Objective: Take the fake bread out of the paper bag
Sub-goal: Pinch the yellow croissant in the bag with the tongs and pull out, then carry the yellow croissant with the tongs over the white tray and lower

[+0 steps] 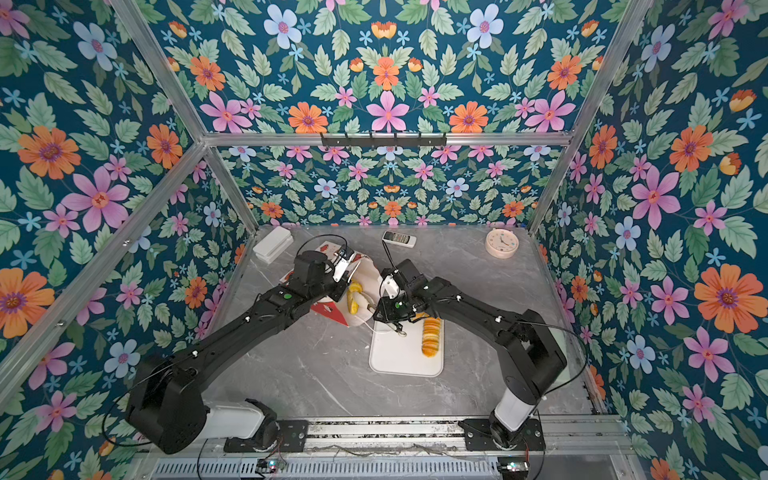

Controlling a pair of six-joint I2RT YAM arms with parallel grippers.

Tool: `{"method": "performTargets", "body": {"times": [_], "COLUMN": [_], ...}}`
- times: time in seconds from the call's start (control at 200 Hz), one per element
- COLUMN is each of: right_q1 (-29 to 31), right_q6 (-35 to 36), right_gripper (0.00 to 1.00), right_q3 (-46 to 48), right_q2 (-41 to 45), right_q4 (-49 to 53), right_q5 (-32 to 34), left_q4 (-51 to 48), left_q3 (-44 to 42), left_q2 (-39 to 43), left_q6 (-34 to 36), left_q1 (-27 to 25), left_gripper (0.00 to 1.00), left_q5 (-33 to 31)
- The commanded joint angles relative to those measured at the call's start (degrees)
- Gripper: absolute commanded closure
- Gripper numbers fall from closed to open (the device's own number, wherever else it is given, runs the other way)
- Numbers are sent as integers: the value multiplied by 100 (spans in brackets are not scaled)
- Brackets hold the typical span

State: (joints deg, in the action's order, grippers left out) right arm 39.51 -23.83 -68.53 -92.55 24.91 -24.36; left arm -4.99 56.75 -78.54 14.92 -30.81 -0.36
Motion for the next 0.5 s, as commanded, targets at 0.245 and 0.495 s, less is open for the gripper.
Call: {"method": "performTargets", "body": {"times": [0.245, 0.495], "right_q1": [-79, -87], "right_q6": [277, 570], "right_gripper": [68, 66], "right_q3": [436, 730], "right_q2": [1174, 2367], "right_q4": [756, 1708], "right_q5": [312, 604], "left_q4": [394, 403], "left_q3": [-24, 19], "left_q2": [-122, -232], "left_q6": [-173, -261], "left_q1": [5, 5], "left_gripper": [100, 100], "left_q5": [-312, -613]}}
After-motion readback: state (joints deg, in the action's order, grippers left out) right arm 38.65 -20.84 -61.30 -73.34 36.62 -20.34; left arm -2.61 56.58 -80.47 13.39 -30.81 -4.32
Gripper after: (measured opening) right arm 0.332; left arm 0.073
